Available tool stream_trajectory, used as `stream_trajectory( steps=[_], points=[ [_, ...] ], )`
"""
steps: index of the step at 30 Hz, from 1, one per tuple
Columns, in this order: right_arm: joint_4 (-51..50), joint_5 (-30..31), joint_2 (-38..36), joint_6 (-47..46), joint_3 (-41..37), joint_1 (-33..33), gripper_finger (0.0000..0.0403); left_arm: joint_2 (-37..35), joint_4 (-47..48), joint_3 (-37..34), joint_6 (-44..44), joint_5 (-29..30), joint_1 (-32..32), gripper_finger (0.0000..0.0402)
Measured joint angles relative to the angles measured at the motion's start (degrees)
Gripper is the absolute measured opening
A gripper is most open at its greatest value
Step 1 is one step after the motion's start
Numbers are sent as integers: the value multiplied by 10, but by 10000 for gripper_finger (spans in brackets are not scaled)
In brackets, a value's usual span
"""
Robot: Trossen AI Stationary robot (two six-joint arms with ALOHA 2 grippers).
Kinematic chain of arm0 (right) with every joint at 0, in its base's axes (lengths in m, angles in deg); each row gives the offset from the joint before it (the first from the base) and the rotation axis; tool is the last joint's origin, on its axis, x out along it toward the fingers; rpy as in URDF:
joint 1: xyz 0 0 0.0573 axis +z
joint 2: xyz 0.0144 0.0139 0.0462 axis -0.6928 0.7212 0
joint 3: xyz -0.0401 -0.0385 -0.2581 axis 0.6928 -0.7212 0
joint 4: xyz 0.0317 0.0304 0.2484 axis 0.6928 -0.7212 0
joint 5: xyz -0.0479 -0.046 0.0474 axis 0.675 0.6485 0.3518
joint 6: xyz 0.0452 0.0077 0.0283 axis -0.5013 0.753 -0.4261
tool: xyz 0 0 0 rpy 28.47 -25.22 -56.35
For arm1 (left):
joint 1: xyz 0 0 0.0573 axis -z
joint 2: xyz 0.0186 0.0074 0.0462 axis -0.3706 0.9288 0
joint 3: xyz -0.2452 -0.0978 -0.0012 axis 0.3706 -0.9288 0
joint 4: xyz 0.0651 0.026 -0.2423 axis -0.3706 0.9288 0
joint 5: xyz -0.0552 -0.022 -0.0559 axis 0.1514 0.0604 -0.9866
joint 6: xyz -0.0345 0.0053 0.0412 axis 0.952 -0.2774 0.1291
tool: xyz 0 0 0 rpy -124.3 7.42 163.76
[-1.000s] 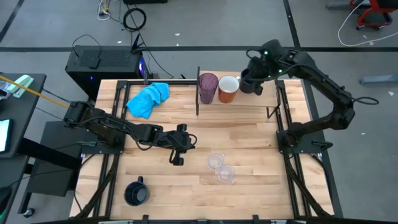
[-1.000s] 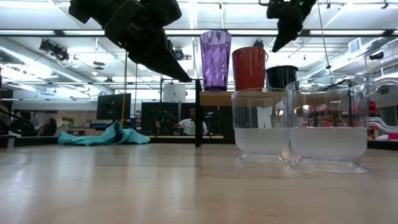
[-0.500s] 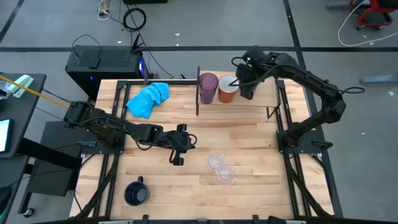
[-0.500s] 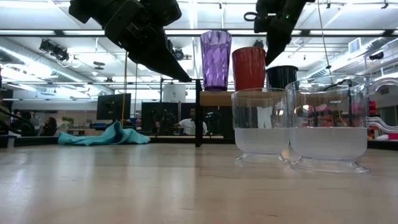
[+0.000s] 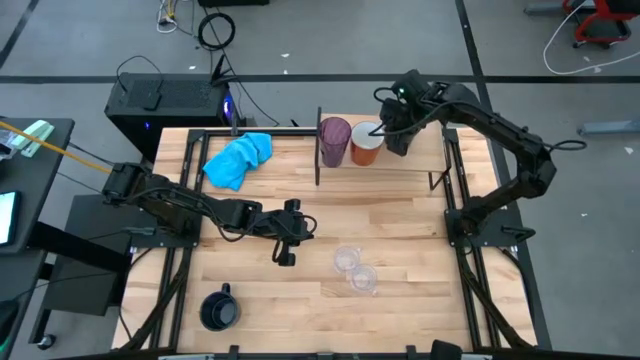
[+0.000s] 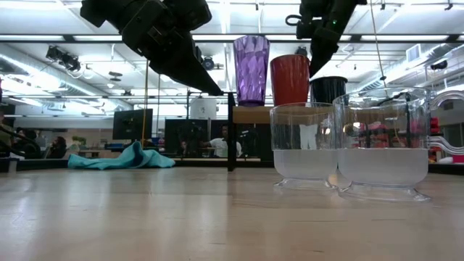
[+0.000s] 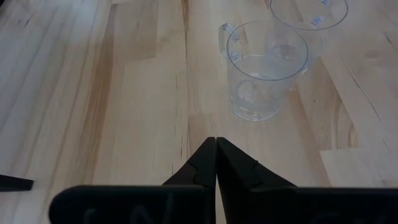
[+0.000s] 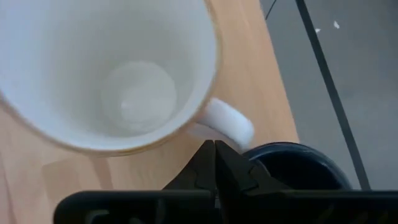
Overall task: Stack small to large cups/mugs on shelf
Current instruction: Adjust the mugs on the shelf
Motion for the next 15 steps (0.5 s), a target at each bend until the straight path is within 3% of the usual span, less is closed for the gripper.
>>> stream_trajectory(
  steps=[15],
  points=[
    [33,11,14,7,0,-5,9,0,0,0,0,0,0,20]
  ],
)
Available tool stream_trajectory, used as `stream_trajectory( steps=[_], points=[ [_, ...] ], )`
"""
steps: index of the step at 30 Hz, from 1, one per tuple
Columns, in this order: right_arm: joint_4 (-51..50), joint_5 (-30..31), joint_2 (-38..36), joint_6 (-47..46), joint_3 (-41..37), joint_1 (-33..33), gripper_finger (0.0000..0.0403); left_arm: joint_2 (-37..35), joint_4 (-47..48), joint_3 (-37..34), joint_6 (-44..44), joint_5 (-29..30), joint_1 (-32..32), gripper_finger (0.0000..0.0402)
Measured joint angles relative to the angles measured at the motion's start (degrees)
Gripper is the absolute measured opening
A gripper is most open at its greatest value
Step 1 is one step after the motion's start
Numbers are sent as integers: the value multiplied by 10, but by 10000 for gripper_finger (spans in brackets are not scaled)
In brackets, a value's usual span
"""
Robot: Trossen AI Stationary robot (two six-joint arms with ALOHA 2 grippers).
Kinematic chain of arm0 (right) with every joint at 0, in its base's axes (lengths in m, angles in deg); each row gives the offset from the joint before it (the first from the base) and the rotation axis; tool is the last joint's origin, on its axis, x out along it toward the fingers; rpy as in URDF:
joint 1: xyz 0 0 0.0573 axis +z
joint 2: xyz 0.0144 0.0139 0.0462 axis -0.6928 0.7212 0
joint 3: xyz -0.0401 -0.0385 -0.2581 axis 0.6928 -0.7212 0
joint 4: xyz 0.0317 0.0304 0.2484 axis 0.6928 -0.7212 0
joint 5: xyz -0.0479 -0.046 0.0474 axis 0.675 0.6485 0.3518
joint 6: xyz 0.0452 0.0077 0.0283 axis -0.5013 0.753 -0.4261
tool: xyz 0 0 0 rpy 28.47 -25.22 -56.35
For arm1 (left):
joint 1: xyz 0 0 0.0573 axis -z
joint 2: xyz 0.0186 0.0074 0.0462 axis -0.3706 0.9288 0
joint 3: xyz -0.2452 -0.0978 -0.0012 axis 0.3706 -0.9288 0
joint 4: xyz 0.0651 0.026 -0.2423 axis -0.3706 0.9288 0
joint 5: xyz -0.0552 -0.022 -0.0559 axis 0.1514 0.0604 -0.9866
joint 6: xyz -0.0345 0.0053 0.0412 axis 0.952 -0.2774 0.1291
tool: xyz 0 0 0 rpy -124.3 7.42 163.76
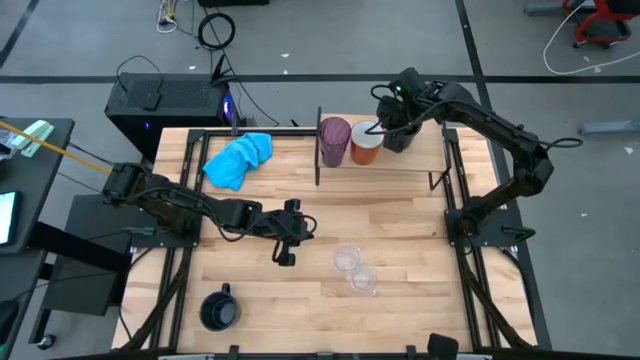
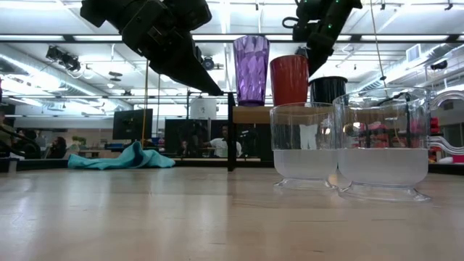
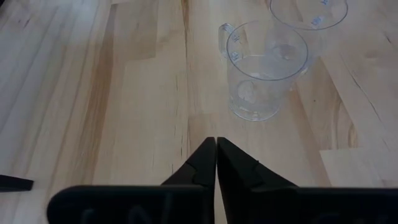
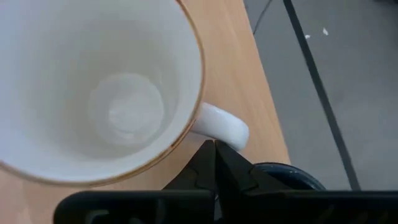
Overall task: Stack small to large cups/mugs on shelf
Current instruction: Adjust the mugs on the shelf
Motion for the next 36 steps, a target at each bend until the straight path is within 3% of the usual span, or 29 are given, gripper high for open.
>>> stream_trajectory(
  steps=[19,27,36],
  points=[
    [-16,18,-48,-19,0,-17,9,0,0,0,0,0,0,20],
    [-50,19,-34,-53,0,-73,7,0,0,0,2,0,1,13],
    [-50,16,0,-53,0,-81,7,0,0,0,2,0,1,23]
  ],
)
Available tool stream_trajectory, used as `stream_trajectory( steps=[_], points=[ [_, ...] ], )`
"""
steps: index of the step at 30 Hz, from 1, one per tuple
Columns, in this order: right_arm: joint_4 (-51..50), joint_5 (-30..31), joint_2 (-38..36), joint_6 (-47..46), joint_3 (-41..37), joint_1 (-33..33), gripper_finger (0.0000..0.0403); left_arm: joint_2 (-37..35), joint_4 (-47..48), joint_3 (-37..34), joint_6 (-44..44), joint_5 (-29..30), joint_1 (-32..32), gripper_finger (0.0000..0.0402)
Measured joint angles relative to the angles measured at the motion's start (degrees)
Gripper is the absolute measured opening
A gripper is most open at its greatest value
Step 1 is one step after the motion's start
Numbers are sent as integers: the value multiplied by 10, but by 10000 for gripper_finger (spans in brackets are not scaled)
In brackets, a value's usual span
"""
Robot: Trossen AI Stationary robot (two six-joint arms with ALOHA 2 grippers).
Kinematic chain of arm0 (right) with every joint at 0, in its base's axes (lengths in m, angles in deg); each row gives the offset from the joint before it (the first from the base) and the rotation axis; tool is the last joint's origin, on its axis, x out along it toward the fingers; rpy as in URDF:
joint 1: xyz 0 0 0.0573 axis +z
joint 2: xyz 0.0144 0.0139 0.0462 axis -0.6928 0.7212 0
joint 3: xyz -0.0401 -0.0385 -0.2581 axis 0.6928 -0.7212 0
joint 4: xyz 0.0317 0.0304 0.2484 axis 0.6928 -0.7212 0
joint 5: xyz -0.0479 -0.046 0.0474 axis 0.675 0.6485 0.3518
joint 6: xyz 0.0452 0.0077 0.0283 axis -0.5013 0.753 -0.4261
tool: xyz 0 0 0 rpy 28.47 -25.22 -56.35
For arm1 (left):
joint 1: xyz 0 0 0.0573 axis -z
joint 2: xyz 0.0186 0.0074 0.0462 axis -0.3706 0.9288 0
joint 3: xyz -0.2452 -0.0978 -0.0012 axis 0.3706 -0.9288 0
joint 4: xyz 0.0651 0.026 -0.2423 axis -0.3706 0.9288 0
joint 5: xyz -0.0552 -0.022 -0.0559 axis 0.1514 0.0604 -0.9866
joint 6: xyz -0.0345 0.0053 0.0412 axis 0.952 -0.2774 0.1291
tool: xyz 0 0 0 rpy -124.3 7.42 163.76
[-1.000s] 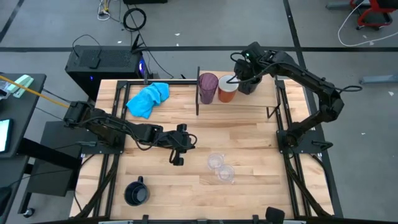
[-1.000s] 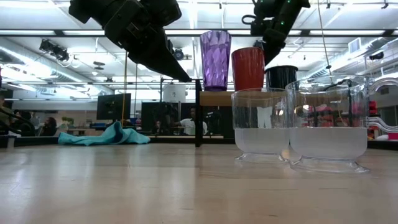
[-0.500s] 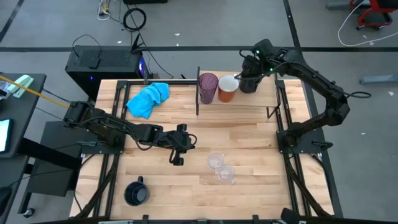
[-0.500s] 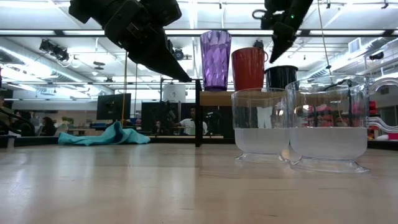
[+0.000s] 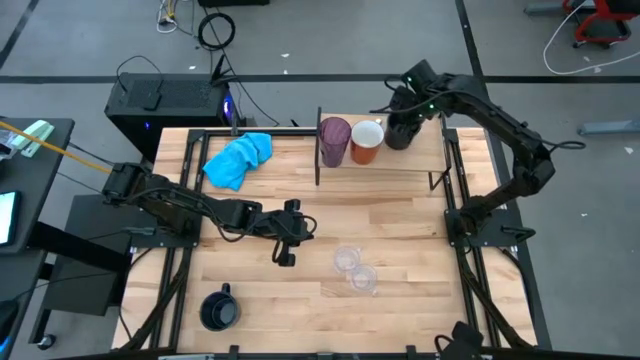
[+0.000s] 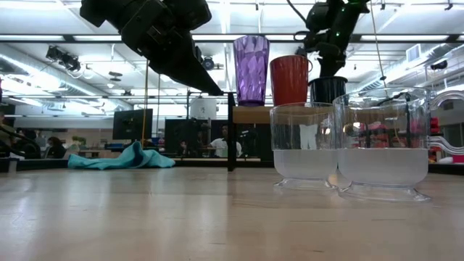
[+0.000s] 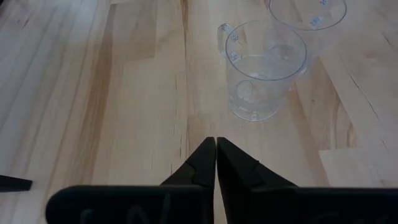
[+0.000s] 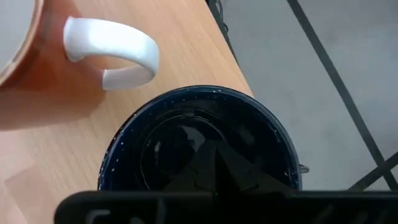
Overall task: Stack small to large cups/mugs on shelf
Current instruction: Adjust the mugs on the shelf
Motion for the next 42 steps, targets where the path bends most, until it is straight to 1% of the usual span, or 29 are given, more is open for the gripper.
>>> stream_trajectory(
  steps=[8,12,17,26,35,42],
  points=[
    [16,0,2,10,0,0,7,0,0,0,0,0,0,13],
    [39,0,2,11,0,0,7,0,0,0,0,0,0,16],
    [41,-1,2,16,0,1,7,0,0,0,0,0,0,24],
    [63,-11,2,18,0,13,7,0,0,0,0,0,0,14],
    [33,-1,-1,17,0,12,7,0,0,0,0,0,0,24],
    [46,-2,6,12,-20,9,7,0,0,0,0,0,1,18]
  ],
)
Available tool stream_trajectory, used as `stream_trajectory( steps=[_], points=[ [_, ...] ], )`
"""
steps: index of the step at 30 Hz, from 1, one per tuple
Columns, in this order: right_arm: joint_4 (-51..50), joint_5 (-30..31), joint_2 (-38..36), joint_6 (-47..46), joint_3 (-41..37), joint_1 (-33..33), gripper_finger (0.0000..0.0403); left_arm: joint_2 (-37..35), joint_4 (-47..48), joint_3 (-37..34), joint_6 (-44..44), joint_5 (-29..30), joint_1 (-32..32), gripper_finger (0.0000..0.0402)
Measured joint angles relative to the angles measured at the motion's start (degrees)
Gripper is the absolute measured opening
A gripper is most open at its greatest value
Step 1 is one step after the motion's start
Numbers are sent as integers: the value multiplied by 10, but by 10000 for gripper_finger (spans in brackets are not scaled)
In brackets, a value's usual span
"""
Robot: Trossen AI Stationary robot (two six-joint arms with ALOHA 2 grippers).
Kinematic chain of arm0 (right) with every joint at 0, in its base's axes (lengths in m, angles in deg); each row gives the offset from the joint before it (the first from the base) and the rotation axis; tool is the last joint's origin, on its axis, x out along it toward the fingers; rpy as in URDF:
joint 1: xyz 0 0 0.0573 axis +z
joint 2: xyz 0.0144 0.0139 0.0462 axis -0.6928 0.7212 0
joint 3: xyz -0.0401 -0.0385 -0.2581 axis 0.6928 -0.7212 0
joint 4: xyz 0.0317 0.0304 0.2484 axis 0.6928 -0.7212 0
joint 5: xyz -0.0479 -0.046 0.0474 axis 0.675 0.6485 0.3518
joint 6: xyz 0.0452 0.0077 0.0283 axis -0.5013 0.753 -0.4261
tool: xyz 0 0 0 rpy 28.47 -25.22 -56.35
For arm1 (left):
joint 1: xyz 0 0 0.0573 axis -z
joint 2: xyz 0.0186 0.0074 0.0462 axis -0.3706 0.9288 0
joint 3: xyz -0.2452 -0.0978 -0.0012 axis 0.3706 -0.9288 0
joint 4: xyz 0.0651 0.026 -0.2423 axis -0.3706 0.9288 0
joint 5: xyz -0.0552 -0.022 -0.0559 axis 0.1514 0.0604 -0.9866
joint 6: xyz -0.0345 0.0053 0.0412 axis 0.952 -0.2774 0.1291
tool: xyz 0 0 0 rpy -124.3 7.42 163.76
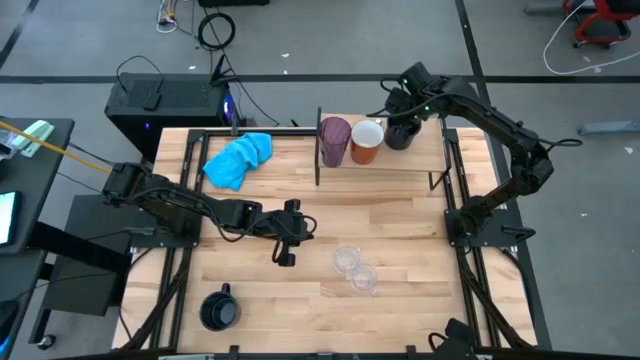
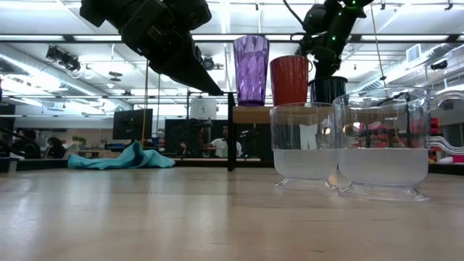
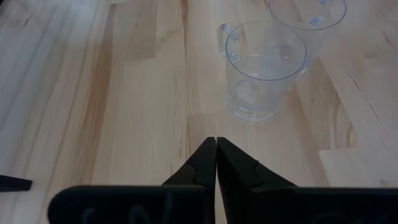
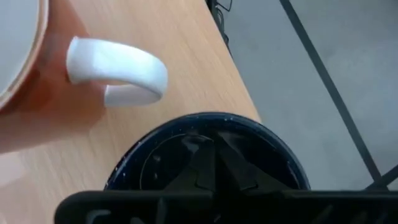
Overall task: Stack small to large cups/mugs on shelf
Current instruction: Adjust the mugs on the shelf
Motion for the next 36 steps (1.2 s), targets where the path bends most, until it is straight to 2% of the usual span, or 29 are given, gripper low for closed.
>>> stream_trajectory(
  steps=[11,36],
  points=[
    [51,0,0,5,-17,-4,6,0,0,0,0,0,0,23],
    [73,-3,0,-25,-17,-4,6,0,0,0,0,0,0,18]
  ],
)
